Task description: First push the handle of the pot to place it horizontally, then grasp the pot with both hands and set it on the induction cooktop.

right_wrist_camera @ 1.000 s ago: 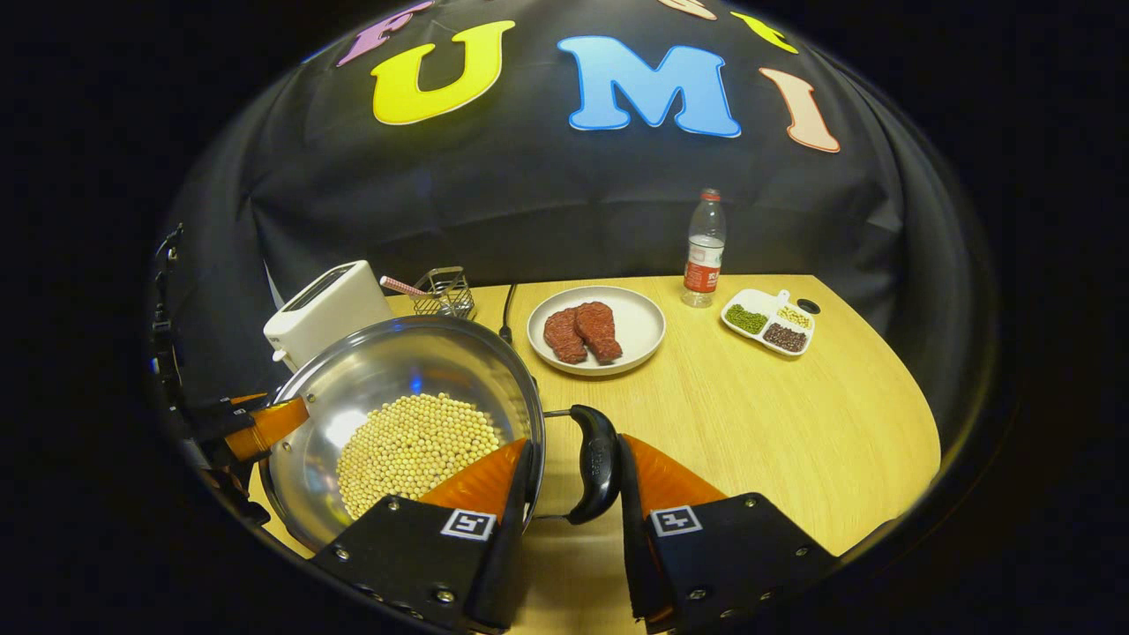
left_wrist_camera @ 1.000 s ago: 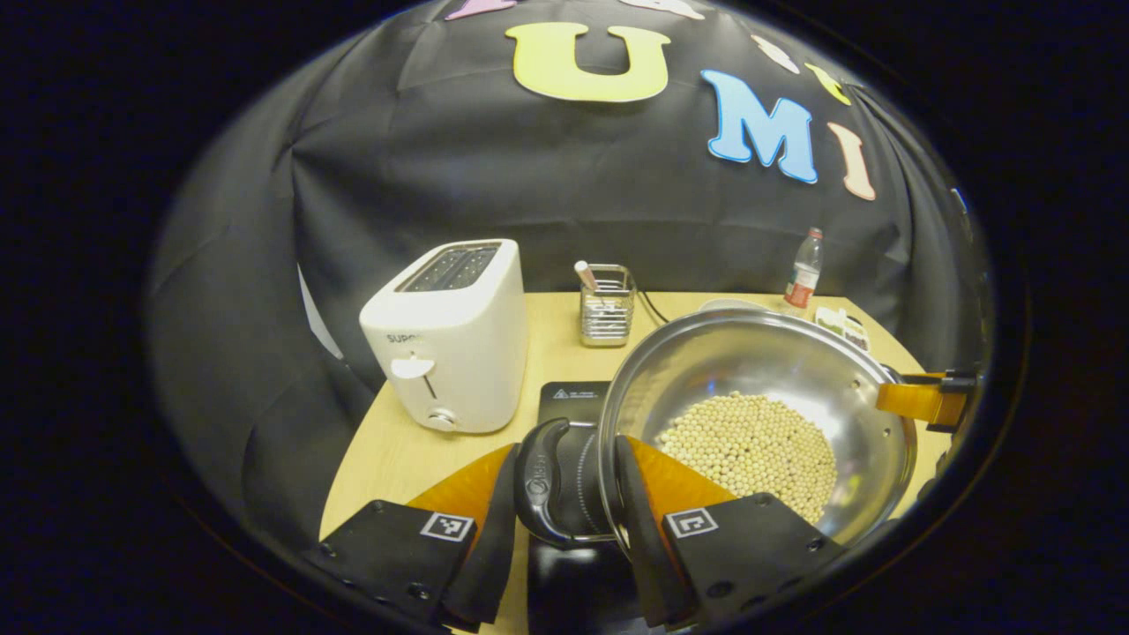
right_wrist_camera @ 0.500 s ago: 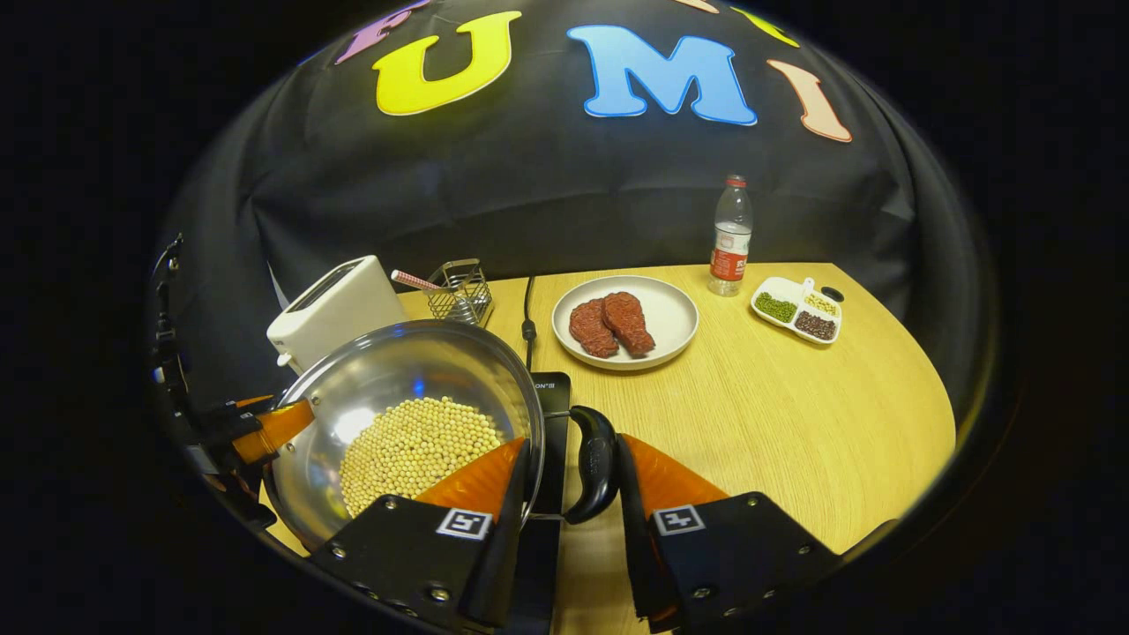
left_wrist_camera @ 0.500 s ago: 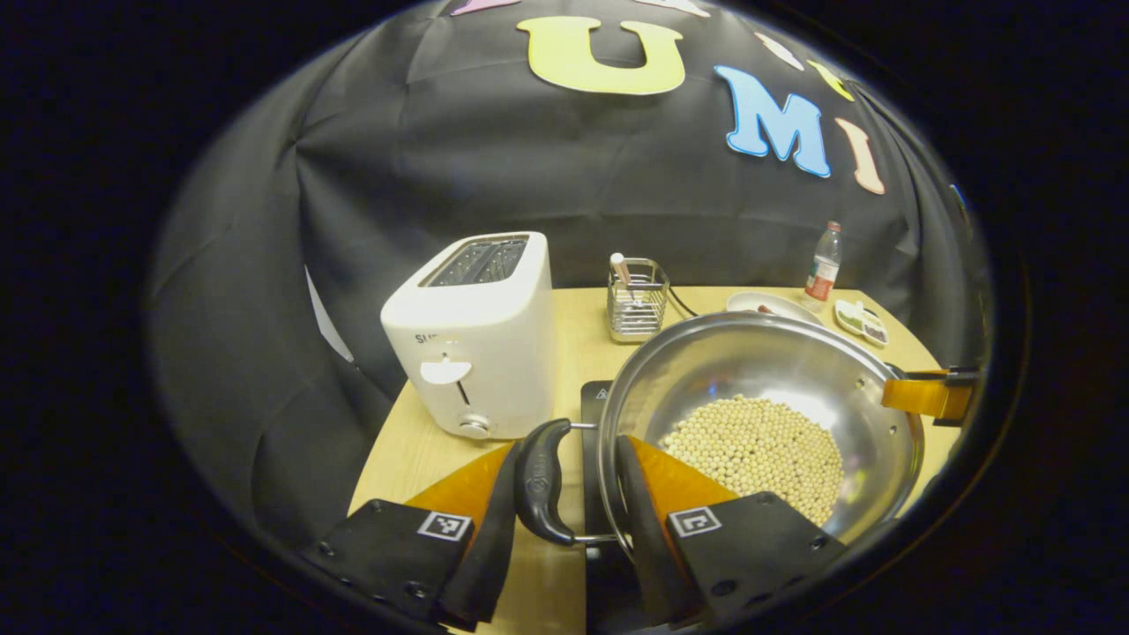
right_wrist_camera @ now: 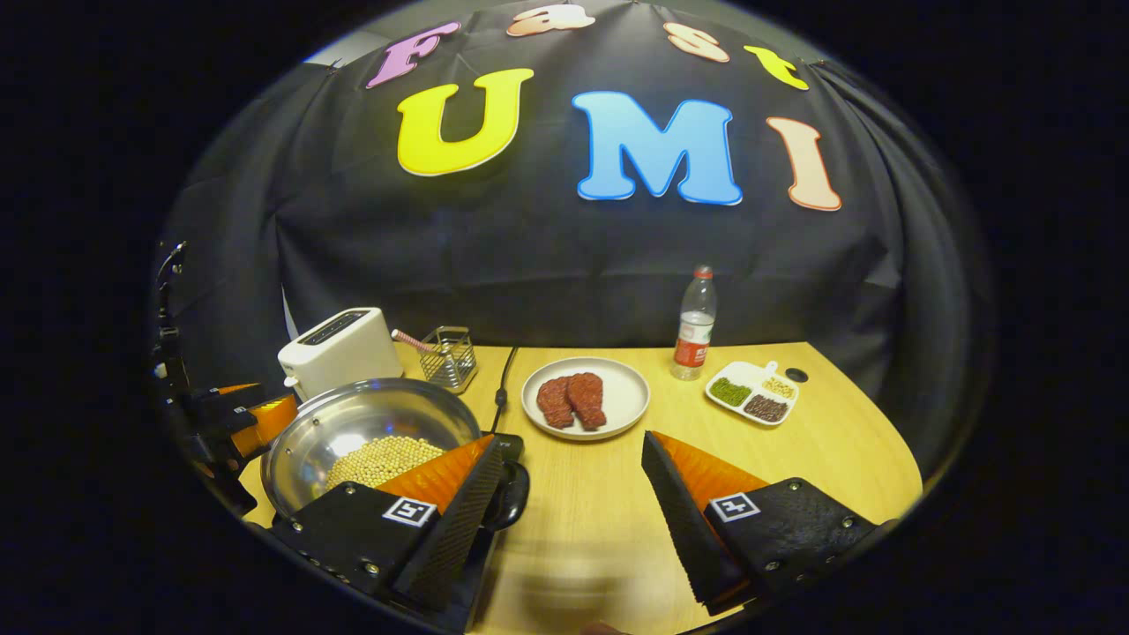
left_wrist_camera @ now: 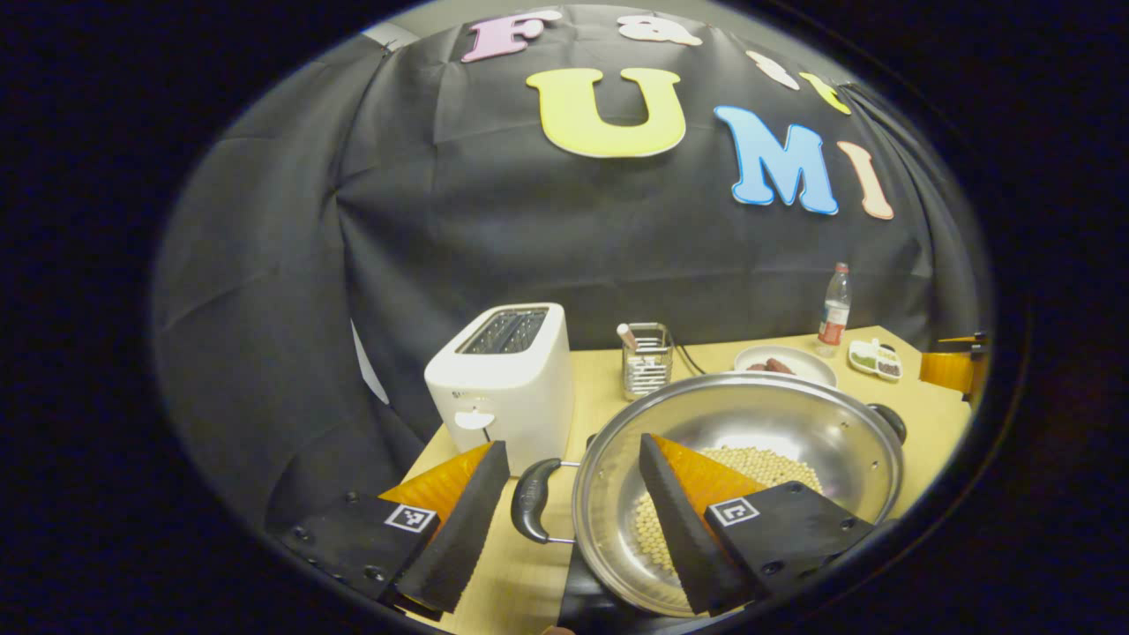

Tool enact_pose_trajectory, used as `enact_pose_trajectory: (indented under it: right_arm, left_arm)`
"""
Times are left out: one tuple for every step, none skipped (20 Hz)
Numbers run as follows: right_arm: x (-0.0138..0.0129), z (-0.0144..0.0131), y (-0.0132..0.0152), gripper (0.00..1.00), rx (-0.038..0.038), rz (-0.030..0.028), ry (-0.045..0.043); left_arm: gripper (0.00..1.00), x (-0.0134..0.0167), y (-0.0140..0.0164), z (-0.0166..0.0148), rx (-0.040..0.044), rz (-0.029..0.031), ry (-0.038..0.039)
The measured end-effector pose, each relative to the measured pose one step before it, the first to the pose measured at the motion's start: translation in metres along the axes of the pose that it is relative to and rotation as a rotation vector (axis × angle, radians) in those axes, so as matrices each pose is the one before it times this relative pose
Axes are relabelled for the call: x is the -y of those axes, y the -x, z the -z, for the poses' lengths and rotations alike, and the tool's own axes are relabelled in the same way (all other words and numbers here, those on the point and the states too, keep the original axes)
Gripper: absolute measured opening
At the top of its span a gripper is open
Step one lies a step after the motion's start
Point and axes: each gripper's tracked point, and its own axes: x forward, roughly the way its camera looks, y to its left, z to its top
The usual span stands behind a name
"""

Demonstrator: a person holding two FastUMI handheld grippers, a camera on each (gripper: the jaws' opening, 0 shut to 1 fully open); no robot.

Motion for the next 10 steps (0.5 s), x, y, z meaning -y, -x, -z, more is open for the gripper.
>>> enact_pose_trajectory:
  right_arm:
    - [0.01163,-0.00821,0.00778,0.97,0.03144,0.01189,0.00117]
    - [0.01129,-0.00802,0.01096,0.97,0.03038,0.00866,0.00031]
    - [0.01043,-0.00758,0.00836,0.97,0.02965,0.00641,0.00427]
    - [0.01059,-0.00645,0.01136,0.97,0.02595,0.00408,0.0075]
    - [0.00967,-0.0066,0.00965,0.97,0.02366,0.00148,0.0081]
    - [0.00946,-0.00652,0.01097,0.97,0.02183,-0.0003,0.00863]
    - [0.00934,-0.00657,0.01129,0.97,0.02585,0.00146,0.00371]
    - [0.00978,-0.00693,0.0133,0.97,0.02577,-0.00163,-0.00126]
    - [0.00892,-0.00724,0.01301,0.97,0.02599,-0.00286,-0.00227]
    - [0.00692,-0.00693,0.01398,0.96,0.02017,-0.00687,-0.00198]
  left_arm:
    - [0.97,0.00856,0.00911,-0.01152,0.02997,0.00437,-0.00208]
    - [0.97,0.00911,0.00939,-0.01295,0.02892,0.00101,-0.00378]
    - [0.97,0.0101,0.013,-0.01308,0.03295,0.00037,-0.00179]
    - [0.96,0.01213,0.01002,-0.01354,0.02734,0.00136,-0.00038]
    - [0.97,0.01327,0.01177,-0.0135,0.02804,0.0025,0.00294]
    - [0.97,0.01333,0.01024,-0.01358,0.02601,0.0042,0.00684]
    - [1.0,0.01316,0.01236,-0.0135,0.0236,0.00617,0.00774]
    - [0.97,0.01402,0.01149,-0.01174,0.02067,0.00834,0.00434]
    - [1.0,0.01173,0.01292,-0.01021,0.02274,0.00041,-0.00055]
    - [0.96,0.01021,0.01302,-0.01152,0.02355,0.00282,-0.00038]
